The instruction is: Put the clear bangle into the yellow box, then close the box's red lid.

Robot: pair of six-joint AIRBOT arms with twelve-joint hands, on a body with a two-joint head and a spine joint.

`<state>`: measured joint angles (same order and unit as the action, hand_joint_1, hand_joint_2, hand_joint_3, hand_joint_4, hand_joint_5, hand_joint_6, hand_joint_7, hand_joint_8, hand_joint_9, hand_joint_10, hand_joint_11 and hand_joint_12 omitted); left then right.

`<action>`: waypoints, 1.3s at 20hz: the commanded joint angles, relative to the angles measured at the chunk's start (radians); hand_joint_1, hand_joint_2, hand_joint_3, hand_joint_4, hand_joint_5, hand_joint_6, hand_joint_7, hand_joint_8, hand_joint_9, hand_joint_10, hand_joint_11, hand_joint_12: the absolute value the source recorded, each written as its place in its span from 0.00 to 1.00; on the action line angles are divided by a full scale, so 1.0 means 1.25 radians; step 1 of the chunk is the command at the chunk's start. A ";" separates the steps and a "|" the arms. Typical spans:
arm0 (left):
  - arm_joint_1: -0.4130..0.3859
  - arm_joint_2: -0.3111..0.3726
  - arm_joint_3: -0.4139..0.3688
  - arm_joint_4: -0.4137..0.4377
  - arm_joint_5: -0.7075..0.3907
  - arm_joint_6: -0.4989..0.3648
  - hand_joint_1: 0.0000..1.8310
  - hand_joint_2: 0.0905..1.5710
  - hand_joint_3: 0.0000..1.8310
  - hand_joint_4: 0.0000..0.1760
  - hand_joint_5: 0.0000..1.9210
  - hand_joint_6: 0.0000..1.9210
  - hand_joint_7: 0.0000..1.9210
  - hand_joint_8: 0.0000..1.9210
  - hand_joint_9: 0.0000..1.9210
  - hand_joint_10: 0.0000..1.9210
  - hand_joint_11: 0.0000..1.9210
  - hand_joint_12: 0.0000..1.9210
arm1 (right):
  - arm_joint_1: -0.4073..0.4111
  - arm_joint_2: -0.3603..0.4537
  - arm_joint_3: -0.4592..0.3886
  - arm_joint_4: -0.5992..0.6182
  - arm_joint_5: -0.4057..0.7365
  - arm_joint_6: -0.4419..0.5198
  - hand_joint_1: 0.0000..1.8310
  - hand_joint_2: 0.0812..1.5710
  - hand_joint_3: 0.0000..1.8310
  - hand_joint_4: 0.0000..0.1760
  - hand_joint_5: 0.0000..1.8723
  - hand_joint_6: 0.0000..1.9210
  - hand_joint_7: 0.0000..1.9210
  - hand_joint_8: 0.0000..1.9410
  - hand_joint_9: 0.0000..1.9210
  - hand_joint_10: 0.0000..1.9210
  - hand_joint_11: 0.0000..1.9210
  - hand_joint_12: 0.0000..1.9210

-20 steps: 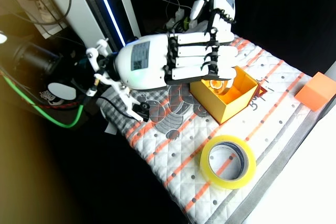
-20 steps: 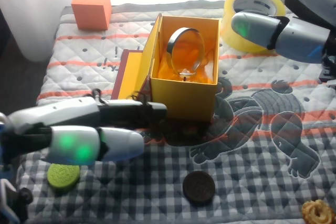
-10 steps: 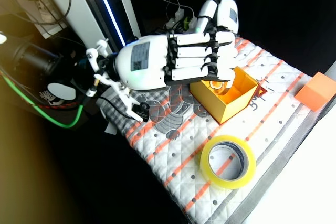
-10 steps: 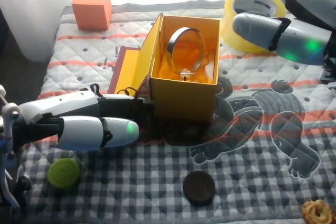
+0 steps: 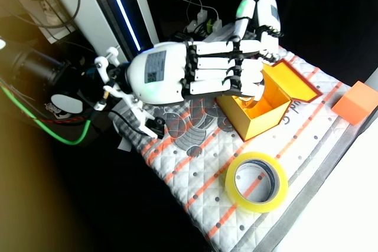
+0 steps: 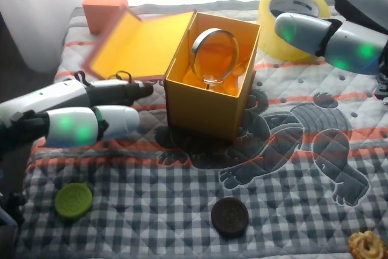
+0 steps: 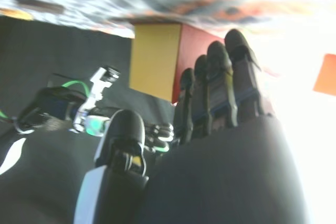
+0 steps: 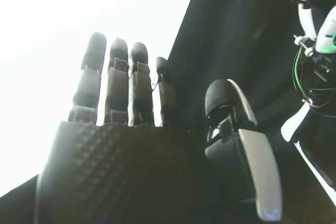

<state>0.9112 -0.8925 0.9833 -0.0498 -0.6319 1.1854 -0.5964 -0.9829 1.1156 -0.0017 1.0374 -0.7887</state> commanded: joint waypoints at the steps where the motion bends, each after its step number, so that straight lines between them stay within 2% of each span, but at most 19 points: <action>1: -0.003 0.003 -0.004 -0.040 -0.145 0.008 0.00 0.99 0.00 0.00 0.11 0.00 0.10 0.00 0.11 0.00 0.00 0.24 | 0.006 0.006 -0.001 0.013 0.098 0.001 0.00 0.91 0.00 0.34 0.08 0.00 0.14 0.00 0.12 0.00 0.00 0.29; 3: 0.000 -0.004 -0.004 -0.081 -0.191 0.015 0.00 0.97 0.00 0.00 0.12 0.00 0.14 0.00 0.15 0.00 0.04 0.23 | 0.004 0.010 -0.004 0.018 0.102 0.001 0.00 0.91 0.00 0.34 0.07 0.00 0.13 0.00 0.12 0.00 0.00 0.29; 6: 0.001 -0.037 0.003 -0.144 -0.284 0.020 0.00 0.97 0.00 0.00 0.12 0.00 0.12 0.00 0.12 0.00 0.04 0.18 | -0.003 0.021 -0.013 0.028 0.111 0.001 0.01 0.91 0.00 0.40 0.08 0.00 0.14 0.00 0.13 0.00 0.00 0.33; 8: -0.019 -0.067 0.013 -0.152 -0.315 0.020 0.01 0.97 0.00 0.00 0.11 0.00 0.12 0.00 0.13 0.00 0.05 0.18 | -0.017 0.028 -0.017 0.041 0.128 0.001 0.01 0.90 0.00 0.44 0.08 0.00 0.14 0.00 0.12 0.00 0.00 0.29; 9: -0.038 -0.082 0.019 -0.140 -0.318 0.019 0.02 0.97 0.00 0.00 0.11 0.00 0.13 0.00 0.13 0.00 0.05 0.18 | -0.025 0.032 -0.019 0.051 0.138 0.001 0.00 0.90 0.00 0.51 0.08 0.00 0.14 0.00 0.11 0.00 0.00 0.24; 10: -0.062 -0.093 0.024 -0.116 -0.310 0.019 0.03 0.97 0.00 0.00 0.12 0.00 0.13 0.00 0.13 0.00 0.05 0.18 | -0.032 0.036 -0.022 0.058 0.146 0.001 0.01 0.89 0.00 0.55 0.08 0.00 0.14 0.00 0.11 0.00 0.00 0.21; 11: -0.099 -0.103 0.027 -0.065 -0.289 0.019 0.03 0.97 0.00 0.00 0.12 0.00 0.13 0.00 0.13 0.00 0.05 0.18 | -0.037 0.042 -0.024 0.060 0.150 0.001 0.01 0.90 0.00 0.49 0.09 0.00 0.14 0.00 0.11 0.00 0.00 0.20; 13: -0.137 -0.104 0.023 0.009 -0.248 0.014 0.00 0.94 0.00 0.00 0.08 0.00 0.09 0.00 0.09 0.00 0.03 0.15 | -0.037 0.042 -0.024 0.060 0.151 0.000 0.00 0.91 0.00 0.45 0.08 0.00 0.15 0.00 0.12 0.00 0.00 0.27; 14: -0.152 -0.101 0.019 0.063 -0.218 -0.006 0.00 0.94 0.00 0.00 0.07 0.00 0.07 0.00 0.09 0.00 0.05 0.16 | -0.037 0.040 -0.024 0.060 0.152 -0.002 0.00 0.91 0.00 0.35 0.08 0.00 0.14 0.00 0.13 0.00 0.00 0.28; 15: -0.161 -0.092 0.012 0.146 -0.174 -0.052 0.00 0.95 0.00 0.00 0.05 0.00 0.07 0.00 0.10 0.00 0.04 0.19 | -0.038 0.038 -0.023 0.060 0.152 -0.003 0.00 0.90 0.00 0.33 0.08 0.00 0.15 0.00 0.13 0.00 0.00 0.33; 16: -0.161 -0.082 0.001 0.209 -0.138 -0.080 0.00 0.95 0.00 0.00 0.04 0.00 0.04 0.00 0.07 0.00 0.01 0.19 | -0.038 0.036 -0.022 0.059 0.152 -0.004 0.00 0.90 0.00 0.33 0.08 0.00 0.14 0.00 0.13 0.00 0.00 0.34; 17: -0.156 -0.066 -0.015 0.250 -0.102 -0.083 0.00 0.95 0.00 0.00 0.04 0.00 0.02 0.00 0.03 0.00 0.00 0.13 | -0.039 0.034 -0.021 0.059 0.152 -0.004 0.00 0.90 0.00 0.37 0.07 0.00 0.14 0.00 0.13 0.00 0.00 0.33; 19: -0.153 -0.050 -0.020 0.274 -0.068 -0.083 0.00 0.96 0.00 0.00 0.08 0.00 0.08 0.00 0.08 0.00 0.03 0.20 | -0.041 0.035 -0.020 0.059 0.152 -0.004 0.00 0.90 0.00 0.39 0.07 0.00 0.13 0.00 0.12 0.00 0.00 0.28; 20: -0.153 -0.041 -0.016 0.270 -0.065 -0.083 0.00 0.96 0.00 0.00 0.09 0.00 0.09 0.00 0.08 0.00 0.01 0.24 | -0.043 0.038 -0.021 0.058 0.152 -0.004 0.00 0.90 0.00 0.39 0.08 0.00 0.14 0.00 0.11 0.00 0.00 0.25; 21: -0.154 -0.034 -0.013 0.257 -0.076 -0.083 0.04 0.96 0.00 0.00 0.08 0.00 0.08 0.00 0.08 0.00 0.00 0.25 | -0.044 0.041 -0.022 0.055 0.152 -0.004 0.00 0.90 0.00 0.28 0.08 0.00 0.14 0.00 0.12 0.00 0.00 0.26; 22: -0.156 -0.023 -0.010 0.234 -0.097 -0.081 0.01 0.96 0.00 0.00 0.06 0.00 0.06 0.00 0.07 0.00 0.00 0.19 | -0.045 0.045 -0.024 0.050 0.154 -0.004 0.00 0.90 0.00 0.27 0.08 0.00 0.15 0.00 0.12 0.00 0.00 0.26; 23: -0.158 -0.014 -0.008 0.209 -0.118 -0.072 0.00 0.96 0.00 0.00 0.06 0.00 0.06 0.00 0.08 0.00 0.00 0.24 | -0.045 0.050 -0.027 0.044 0.158 -0.004 0.00 0.91 0.00 0.27 0.08 0.00 0.15 0.00 0.12 0.01 0.00 0.26; 25: -0.159 0.018 -0.008 0.118 -0.204 -0.035 0.00 0.96 0.00 0.00 0.03 0.00 0.04 0.00 0.05 0.00 0.00 0.16 | -0.052 0.073 -0.040 0.033 0.182 -0.009 0.00 0.91 0.00 0.29 0.09 0.00 0.15 0.00 0.12 0.01 0.00 0.26; 26: -0.156 0.031 -0.006 0.080 -0.259 -0.035 0.00 0.93 0.00 0.00 0.06 0.00 0.06 0.00 0.06 0.00 0.00 0.17 | -0.059 0.086 -0.050 0.031 0.197 -0.019 0.00 0.90 0.00 0.28 0.08 0.00 0.16 0.00 0.10 0.01 0.00 0.14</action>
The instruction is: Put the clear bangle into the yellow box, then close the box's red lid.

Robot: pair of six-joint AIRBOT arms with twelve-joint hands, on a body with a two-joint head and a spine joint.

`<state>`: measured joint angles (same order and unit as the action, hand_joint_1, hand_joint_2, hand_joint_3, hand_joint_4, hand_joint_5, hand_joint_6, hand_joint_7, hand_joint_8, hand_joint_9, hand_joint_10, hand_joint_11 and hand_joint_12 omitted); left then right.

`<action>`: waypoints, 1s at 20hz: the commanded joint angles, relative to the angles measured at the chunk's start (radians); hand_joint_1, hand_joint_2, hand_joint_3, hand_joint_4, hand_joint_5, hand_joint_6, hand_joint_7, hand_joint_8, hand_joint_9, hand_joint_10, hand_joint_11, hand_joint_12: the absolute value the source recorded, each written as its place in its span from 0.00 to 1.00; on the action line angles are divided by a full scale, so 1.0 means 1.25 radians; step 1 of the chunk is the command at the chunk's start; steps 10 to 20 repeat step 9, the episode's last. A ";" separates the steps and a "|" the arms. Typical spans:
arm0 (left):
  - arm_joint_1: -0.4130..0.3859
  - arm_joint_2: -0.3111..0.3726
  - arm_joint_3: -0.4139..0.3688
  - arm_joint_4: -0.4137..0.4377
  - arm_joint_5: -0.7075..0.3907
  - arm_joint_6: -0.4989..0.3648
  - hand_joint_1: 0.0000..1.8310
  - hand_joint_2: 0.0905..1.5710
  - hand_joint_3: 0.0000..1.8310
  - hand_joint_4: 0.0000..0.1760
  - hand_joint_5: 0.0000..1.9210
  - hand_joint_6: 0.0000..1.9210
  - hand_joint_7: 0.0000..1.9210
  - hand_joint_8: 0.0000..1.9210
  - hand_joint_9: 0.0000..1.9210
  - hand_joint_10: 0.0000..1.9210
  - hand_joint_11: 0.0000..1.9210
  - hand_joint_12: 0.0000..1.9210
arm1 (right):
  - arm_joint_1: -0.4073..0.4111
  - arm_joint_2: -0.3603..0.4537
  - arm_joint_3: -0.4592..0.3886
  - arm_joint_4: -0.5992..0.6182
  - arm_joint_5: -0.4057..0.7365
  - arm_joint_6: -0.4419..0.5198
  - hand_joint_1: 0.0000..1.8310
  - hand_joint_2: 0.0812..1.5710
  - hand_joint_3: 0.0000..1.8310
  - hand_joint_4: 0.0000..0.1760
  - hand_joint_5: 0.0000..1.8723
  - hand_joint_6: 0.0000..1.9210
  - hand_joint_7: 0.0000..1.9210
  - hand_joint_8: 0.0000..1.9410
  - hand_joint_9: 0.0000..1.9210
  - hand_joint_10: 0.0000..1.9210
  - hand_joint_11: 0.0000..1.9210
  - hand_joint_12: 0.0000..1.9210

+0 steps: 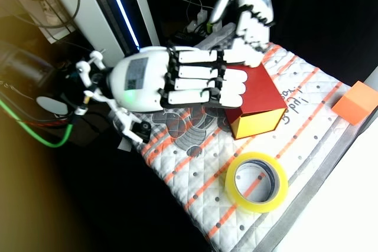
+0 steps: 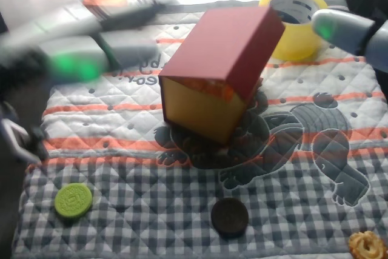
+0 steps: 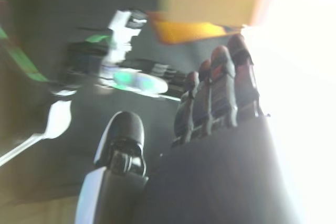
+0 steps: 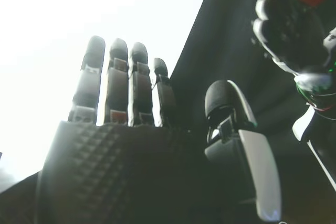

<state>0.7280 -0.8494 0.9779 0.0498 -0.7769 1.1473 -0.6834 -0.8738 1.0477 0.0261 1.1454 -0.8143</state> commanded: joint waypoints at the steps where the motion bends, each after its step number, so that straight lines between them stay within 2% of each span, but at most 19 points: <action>1: -0.003 0.008 -0.002 -0.030 -0.193 -0.004 0.00 0.93 0.00 0.00 0.10 0.01 0.09 0.00 0.10 0.00 0.01 0.25 | -0.001 0.012 -0.008 0.009 0.131 -0.011 0.00 0.89 0.00 0.26 0.07 0.00 0.17 0.00 0.09 0.01 0.00 0.11; 2: 0.008 0.020 -0.005 -0.062 -0.255 -0.005 0.00 0.92 0.00 0.00 0.10 0.00 0.10 0.00 0.11 0.00 0.00 0.26 | -0.019 0.024 -0.021 0.009 0.156 -0.021 0.00 0.89 0.00 0.19 0.07 0.00 0.18 0.01 0.09 0.01 0.00 0.10; 3: 0.032 0.037 -0.014 -0.098 -0.330 -0.009 0.00 0.94 0.00 0.00 0.12 0.00 0.12 0.00 0.16 0.01 0.04 0.29 | -0.043 0.041 -0.038 0.010 0.197 -0.024 0.01 0.88 0.00 0.16 0.06 0.00 0.17 0.00 0.10 0.00 0.00 0.12; 4: 0.044 0.046 -0.020 -0.112 -0.372 -0.020 0.00 0.96 0.00 0.00 0.11 0.00 0.12 0.00 0.14 0.00 0.01 0.31 | -0.054 0.047 -0.046 0.010 0.215 -0.025 0.06 0.87 0.00 0.25 0.06 0.00 0.15 0.00 0.09 0.00 0.00 0.09; 5: 0.057 0.053 -0.022 -0.121 -0.407 -0.040 0.02 0.94 0.00 0.00 0.10 0.00 0.13 0.00 0.15 0.00 0.00 0.30 | -0.062 0.054 -0.055 0.011 0.233 -0.027 0.10 0.87 0.00 0.24 0.07 0.00 0.15 0.00 0.08 0.00 0.00 0.04; 6: 0.079 0.061 -0.022 -0.135 -0.466 -0.090 0.09 0.88 0.00 0.00 0.08 0.00 0.13 0.00 0.13 0.00 0.00 0.27 | -0.076 0.063 -0.069 0.011 0.261 -0.030 0.15 0.86 0.00 0.37 0.09 0.01 0.16 0.00 0.10 0.00 0.00 0.03; 7: 0.100 0.061 -0.019 -0.149 -0.518 -0.130 0.17 0.80 0.00 0.00 0.06 0.00 0.12 0.00 0.11 0.00 0.00 0.26 | -0.092 0.063 -0.075 0.013 0.285 -0.033 0.16 0.86 0.00 0.38 0.10 0.01 0.18 0.01 0.12 0.01 0.03 0.04; 8: 0.124 0.060 -0.016 -0.169 -0.576 -0.163 0.20 0.74 0.00 0.12 0.02 0.00 0.08 0.00 0.08 0.00 0.00 0.31 | -0.111 0.061 -0.080 0.019 0.305 -0.036 0.16 0.86 0.00 0.21 0.08 0.00 0.17 0.00 0.12 0.01 0.03 0.04; 9: 0.154 0.057 -0.016 -0.188 -0.633 -0.194 0.26 0.72 0.00 0.08 0.00 0.00 0.05 0.00 0.07 0.00 0.00 0.38 | -0.131 0.056 -0.085 0.026 0.326 -0.039 0.17 0.86 0.00 0.17 0.07 0.00 0.15 0.00 0.11 0.00 0.03 0.04; 20: 0.154 0.057 -0.016 -0.188 -0.633 -0.194 0.26 0.72 0.00 0.08 0.00 0.00 0.05 0.00 0.07 0.00 0.00 0.38 | -0.131 0.056 -0.085 0.026 0.326 -0.039 0.17 0.86 0.00 0.17 0.07 0.00 0.15 0.00 0.11 0.00 0.03 0.04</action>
